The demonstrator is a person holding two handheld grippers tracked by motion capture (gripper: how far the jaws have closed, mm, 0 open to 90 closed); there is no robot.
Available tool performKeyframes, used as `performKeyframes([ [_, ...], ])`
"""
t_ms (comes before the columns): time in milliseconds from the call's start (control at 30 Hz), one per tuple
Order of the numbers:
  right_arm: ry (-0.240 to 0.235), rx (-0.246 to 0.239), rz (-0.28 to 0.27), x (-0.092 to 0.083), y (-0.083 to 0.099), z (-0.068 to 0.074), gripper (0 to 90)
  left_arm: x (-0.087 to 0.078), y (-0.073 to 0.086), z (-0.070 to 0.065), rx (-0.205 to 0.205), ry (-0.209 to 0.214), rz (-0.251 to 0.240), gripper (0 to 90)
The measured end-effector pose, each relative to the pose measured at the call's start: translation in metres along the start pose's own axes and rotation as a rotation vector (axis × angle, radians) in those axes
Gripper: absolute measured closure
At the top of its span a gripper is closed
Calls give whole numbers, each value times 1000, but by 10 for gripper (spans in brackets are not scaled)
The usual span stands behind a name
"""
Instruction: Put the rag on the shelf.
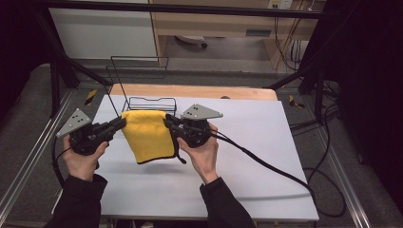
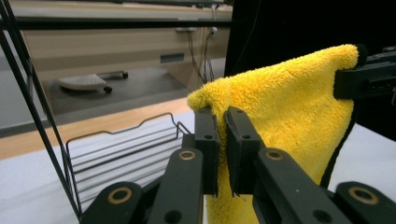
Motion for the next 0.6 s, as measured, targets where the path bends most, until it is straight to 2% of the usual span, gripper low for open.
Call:
performKeyframes([
  [67, -3, -2, -12, 0, -5, 1, 797, -1, -4, 1, -12, 2, -22, 835],
  [267, -1, -32, -46, 0, -17, 6, 797, -5, -16, 7, -5, -22, -61, 836],
  [600, 0, -35, -99, 1, -33, 8, 797, -9, -34, 13, -13, -45, -122, 837],
])
Point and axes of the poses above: each handheld gripper's, and its own axes: x roughly forward along the jaws, y roughly out of its underside, z roughly to its left, the point moved 9 cm from there along x, roughly forward along the jaws, and after that the axes turned 11 degrees about x, right-handed, at the moved point
